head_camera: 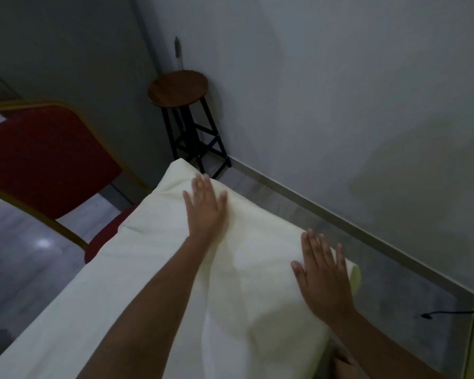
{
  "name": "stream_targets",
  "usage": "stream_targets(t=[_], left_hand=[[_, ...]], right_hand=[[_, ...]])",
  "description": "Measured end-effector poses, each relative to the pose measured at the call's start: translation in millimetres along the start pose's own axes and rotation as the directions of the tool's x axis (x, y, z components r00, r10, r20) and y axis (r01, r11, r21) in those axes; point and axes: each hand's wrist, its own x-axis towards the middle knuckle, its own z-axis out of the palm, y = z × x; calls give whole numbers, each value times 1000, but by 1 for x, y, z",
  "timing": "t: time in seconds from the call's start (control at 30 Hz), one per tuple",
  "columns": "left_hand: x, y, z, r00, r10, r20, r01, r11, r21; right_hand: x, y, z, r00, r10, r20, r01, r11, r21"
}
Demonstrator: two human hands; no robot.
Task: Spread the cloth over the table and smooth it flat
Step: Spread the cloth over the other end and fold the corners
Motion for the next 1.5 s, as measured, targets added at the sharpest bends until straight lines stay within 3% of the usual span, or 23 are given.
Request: stream_targets(t=[0.1,0.2,0.43,0.57,0.7,0.8,0.97,1.07,1.23,1.4,1.5], left_hand=[[37,-23,-26,986,-162,36,161,986,41],[50,-38,-31,974,-127,189,115,991,74],[79,-45,-31,973,-94,212,66,989,136],[107,-49,-35,966,-63,249,26,989,148],[99,-52,-29,973,-220,62,217,975,57],[72,-51,-14,962,-262,-72,261,965,-27],[85,-51,-8,917,-376,-132,356,921,-156],[96,-49,-18,870,-432,-239,395,899,-188],[115,-57,-36,913,-297,-279,316,949,25],[124,-50,-36,885,-304,-354,235,946,-224],[97,-45,-13,930,-271,-250,244,961,-132]], right_hand=[[0,-1,2,1000,12,2,-12,1000,-10],[1,0,2,1000,19,13,-19,1000,-11],[1,-4,-2,1000,18,7,-18,1000,19],[11,-17,-4,996,88,-7,-87,993,75],[29,-21,-6,998,59,2,-59,997,49],[31,-20,-5,998,53,-45,-51,997,56],[29,-18,-3,996,40,-77,-37,999,40],[31,-24,-2,994,50,-101,-50,999,-1],[39,-37,1,993,30,-110,-30,1000,-3],[42,-32,7,993,10,-117,-13,1000,-26],[40,-27,7,993,-5,-115,1,999,-38]])
